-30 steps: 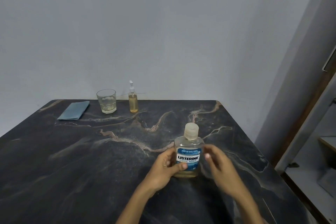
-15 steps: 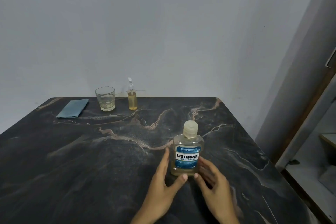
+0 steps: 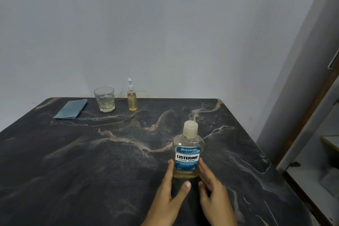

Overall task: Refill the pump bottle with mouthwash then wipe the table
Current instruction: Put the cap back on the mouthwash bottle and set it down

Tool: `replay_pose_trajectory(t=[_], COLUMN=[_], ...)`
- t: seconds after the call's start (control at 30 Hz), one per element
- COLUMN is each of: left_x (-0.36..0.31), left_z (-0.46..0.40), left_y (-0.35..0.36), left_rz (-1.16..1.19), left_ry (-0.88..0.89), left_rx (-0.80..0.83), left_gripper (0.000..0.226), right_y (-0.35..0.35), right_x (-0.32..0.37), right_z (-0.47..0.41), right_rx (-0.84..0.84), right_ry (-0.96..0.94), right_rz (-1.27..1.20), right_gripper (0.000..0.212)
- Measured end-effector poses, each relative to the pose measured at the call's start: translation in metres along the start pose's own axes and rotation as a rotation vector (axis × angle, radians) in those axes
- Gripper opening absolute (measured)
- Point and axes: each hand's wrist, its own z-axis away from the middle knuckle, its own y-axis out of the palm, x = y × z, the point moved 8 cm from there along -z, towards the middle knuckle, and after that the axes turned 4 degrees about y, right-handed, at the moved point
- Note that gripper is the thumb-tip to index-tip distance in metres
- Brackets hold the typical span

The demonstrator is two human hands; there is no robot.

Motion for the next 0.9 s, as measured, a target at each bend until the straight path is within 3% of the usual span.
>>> replay_pose_trajectory(t=[0.2, 0.47, 0.63, 0.9], left_x=[-0.021, -0.072, -0.051, -0.006], left_z=[-0.031, -0.130, -0.196, -0.253], left_y=[-0.011, -0.044, -0.066, -0.091], left_rz=[-0.026, -0.192, -0.274, -0.327], left_ry=[0.066, 0.180, 0.107, 0.018], left_rx=[0.008, 0.017, -0.016, -0.016], left_gripper=[0.076, 0.063, 0.078, 0.078], right_y=[-0.001, 0.008, 0.035, 0.075], right_x=[0.017, 0.047, 0.036, -0.001], right_z=[-0.034, -0.142, -0.212, -0.271], right_rx=[0.002, 0.025, 0.017, 0.044], right_ry=[-0.041, -0.058, 0.012, 0.078], right_rz=[-0.043, -0.051, -0.046, -0.051], right_gripper=[0.074, 0.072, 0.068, 0.070])
